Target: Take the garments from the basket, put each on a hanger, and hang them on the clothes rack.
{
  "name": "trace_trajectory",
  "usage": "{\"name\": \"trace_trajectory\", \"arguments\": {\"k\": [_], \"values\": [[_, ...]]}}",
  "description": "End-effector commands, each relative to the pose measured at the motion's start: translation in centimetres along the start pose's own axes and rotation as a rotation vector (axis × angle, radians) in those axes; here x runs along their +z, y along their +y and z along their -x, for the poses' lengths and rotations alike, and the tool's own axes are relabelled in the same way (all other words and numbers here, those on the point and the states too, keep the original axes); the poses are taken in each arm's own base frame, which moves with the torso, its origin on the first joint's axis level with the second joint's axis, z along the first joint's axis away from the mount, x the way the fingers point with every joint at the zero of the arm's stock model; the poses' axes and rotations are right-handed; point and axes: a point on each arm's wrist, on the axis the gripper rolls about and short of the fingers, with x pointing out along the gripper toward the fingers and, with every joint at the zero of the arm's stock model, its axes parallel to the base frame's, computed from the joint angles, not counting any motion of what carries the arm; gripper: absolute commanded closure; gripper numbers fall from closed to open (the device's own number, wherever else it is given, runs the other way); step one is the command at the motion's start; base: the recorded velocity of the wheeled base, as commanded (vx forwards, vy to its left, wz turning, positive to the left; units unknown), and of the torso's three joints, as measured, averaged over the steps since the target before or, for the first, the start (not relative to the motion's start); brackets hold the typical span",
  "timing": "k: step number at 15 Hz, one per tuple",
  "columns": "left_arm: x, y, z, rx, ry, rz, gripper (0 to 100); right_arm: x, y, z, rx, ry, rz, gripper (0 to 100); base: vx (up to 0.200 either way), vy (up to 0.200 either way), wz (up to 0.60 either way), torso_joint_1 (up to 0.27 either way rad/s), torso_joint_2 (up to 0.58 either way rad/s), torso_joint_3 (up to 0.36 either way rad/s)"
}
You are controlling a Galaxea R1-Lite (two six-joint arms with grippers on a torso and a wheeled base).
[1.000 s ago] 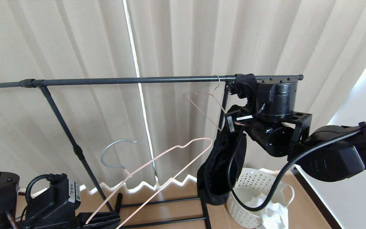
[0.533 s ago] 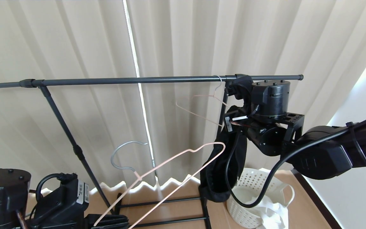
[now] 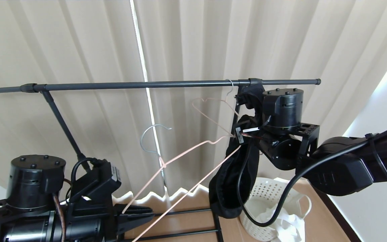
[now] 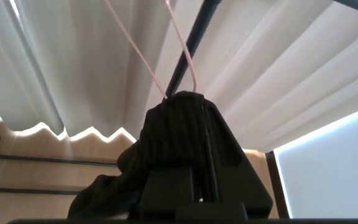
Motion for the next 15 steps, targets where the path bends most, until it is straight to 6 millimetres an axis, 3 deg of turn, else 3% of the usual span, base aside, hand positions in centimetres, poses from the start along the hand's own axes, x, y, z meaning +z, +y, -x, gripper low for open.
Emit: {"name": "trace_trajectory", "arguments": {"k": [1, 6, 9, 15], "values": [[0.2, 0.4, -1.6, 0.009, 0.017, 0.017, 100, 0.0, 0.5, 0.5, 0.018, -0.003, 0.006, 100, 0.000, 0.000, 0.00, 0.000, 0.00, 0.000], [0.8, 0.3, -4.4, 0.143, -0.041, 0.039, 100, -0.1, 1.0, 1.7, 0.038, -0.004, 0.018, 100, 0.000, 0.000, 0.00, 0.000, 0.00, 0.000], [0.8, 0.2, -4.5, 0.143, -0.039, 0.037, 100, 0.1, 1.5, 3.2, 0.063, -0.016, 0.024, 100, 0.000, 0.000, 0.00, 0.000, 0.00, 0.000], [0.8, -0.1, -4.8, 0.129, -0.038, 0.029, 100, 0.3, 4.4, 6.9, 0.166, -0.056, 0.037, 100, 0.000, 0.000, 0.00, 0.000, 0.00, 0.000]]}}
